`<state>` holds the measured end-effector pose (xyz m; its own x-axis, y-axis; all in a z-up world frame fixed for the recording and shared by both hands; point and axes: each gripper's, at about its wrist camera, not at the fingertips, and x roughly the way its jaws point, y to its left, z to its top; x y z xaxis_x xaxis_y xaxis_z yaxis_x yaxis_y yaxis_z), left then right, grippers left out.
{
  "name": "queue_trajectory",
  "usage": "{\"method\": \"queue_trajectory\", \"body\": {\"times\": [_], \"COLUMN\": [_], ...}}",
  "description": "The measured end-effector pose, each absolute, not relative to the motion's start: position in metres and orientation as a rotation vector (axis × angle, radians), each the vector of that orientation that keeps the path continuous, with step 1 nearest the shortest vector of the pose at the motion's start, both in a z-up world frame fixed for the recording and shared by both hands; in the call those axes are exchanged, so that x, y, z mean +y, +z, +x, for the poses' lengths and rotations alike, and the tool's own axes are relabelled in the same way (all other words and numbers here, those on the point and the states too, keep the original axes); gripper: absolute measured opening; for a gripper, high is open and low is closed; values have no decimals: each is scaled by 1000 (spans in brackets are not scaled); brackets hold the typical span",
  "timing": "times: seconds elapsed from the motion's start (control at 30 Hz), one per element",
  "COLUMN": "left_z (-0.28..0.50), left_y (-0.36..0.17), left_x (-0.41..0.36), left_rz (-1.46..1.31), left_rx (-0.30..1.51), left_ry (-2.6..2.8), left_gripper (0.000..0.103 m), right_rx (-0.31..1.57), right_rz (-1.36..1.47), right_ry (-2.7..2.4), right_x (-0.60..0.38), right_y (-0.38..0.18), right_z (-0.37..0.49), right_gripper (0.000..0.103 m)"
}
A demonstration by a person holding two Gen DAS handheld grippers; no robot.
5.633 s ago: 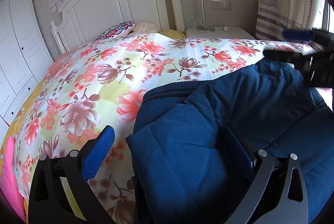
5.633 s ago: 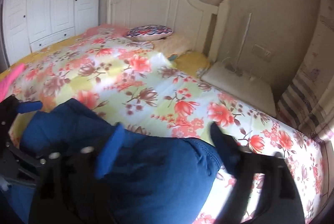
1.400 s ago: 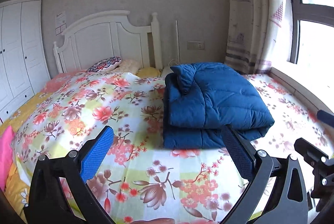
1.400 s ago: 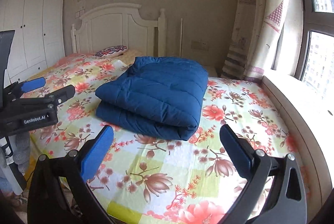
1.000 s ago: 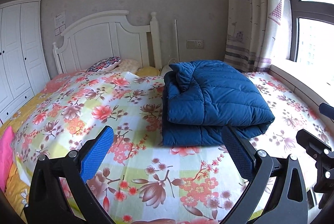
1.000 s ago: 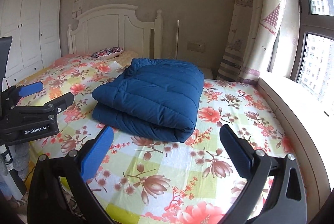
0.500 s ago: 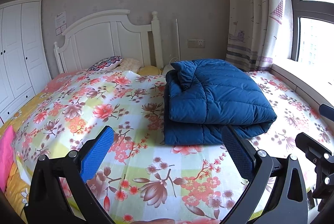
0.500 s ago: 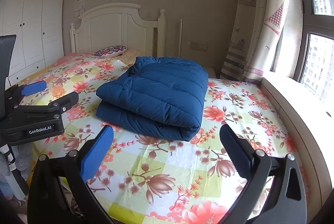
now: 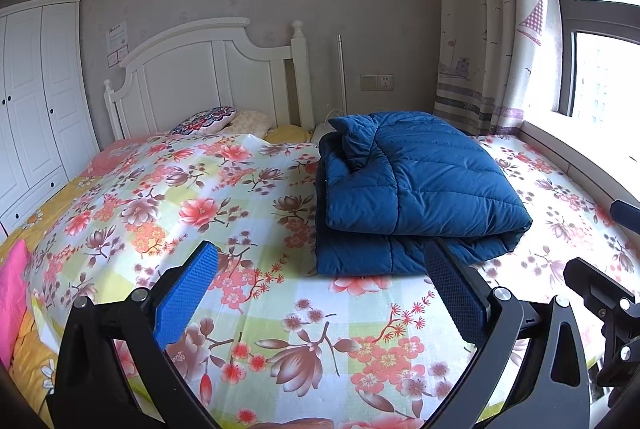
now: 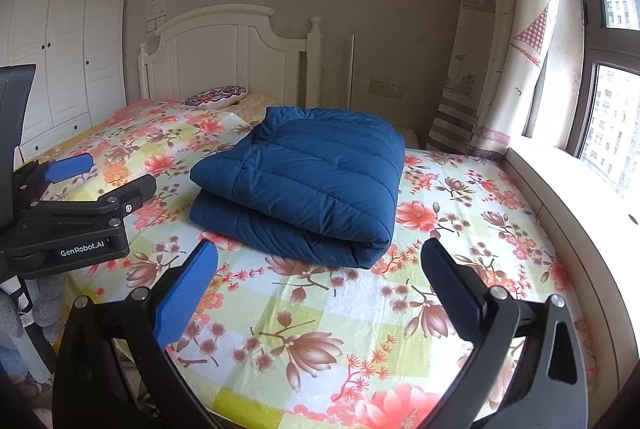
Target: Fold large clothes
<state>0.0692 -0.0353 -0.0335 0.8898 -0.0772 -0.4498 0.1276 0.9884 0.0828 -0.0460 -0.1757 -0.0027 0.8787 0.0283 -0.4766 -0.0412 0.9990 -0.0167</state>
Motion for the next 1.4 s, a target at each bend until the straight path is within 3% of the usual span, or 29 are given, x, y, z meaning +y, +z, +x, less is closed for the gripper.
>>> {"method": "queue_trajectory", "body": {"times": [1.4], "left_z": [71], "left_y": [-45], "left_x": [-39], "left_rz": [128], "left_rx": [460], "left_ry": [-145], "left_gripper": [99], "right_rx": [533], "right_rz": [-25], "right_ry": [62], "right_x": [-174], "right_y": [-17], "right_z": [-40], "right_gripper": [101]}}
